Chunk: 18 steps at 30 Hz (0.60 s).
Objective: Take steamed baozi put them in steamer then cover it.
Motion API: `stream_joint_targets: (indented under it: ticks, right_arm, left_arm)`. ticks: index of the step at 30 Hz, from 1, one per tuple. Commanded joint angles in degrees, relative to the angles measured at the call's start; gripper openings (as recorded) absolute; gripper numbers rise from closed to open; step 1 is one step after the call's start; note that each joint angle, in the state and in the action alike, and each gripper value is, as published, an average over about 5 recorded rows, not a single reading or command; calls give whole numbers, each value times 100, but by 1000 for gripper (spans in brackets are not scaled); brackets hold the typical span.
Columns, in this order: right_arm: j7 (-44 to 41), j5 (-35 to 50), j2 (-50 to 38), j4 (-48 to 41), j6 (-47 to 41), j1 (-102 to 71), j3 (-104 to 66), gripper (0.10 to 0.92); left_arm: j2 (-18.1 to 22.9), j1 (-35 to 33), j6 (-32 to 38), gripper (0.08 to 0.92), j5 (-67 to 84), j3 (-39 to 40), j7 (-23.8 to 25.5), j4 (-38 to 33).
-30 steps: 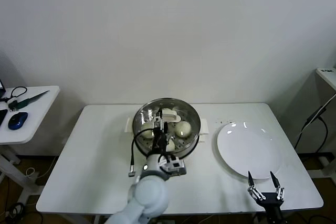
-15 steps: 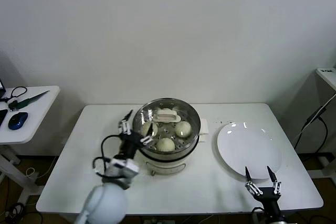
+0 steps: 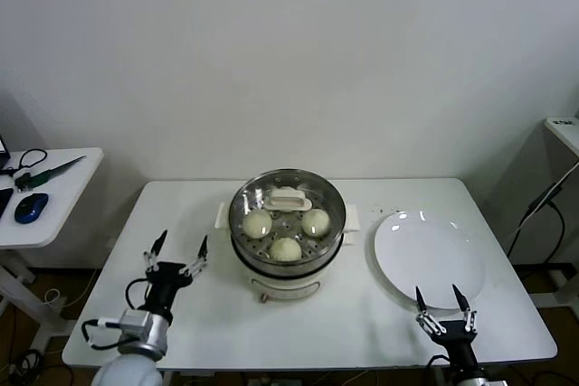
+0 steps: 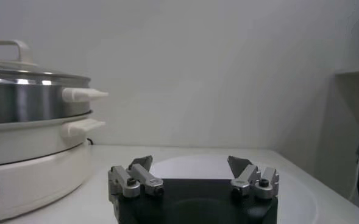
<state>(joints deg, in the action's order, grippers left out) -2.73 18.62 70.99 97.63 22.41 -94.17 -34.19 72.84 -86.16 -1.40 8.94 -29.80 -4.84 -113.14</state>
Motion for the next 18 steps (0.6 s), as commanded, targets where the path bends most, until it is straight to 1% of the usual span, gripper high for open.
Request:
stream_joint_targets:
  ticks: [1, 3, 6, 18]
  right_arm:
    - [-67, 2, -7, -13, -5, 19, 37, 823]
    - [-69, 0, -4, -14, -6, 21, 47, 823]
    - [-72, -3, 1, -10, -9, 23, 56, 823]
    - [-88, -27, 42, 3, -11, 31, 99, 823]
  left_arm:
    - [-37, -492, 915, 823, 1159, -543, -140, 581]
    - [6, -440, 1088, 823, 1059, -445, -37, 869]
    - [53, -416, 1224, 823, 968, -362, 71, 1065]
    - [144, -404, 1257, 823, 951, -320, 137, 1052]
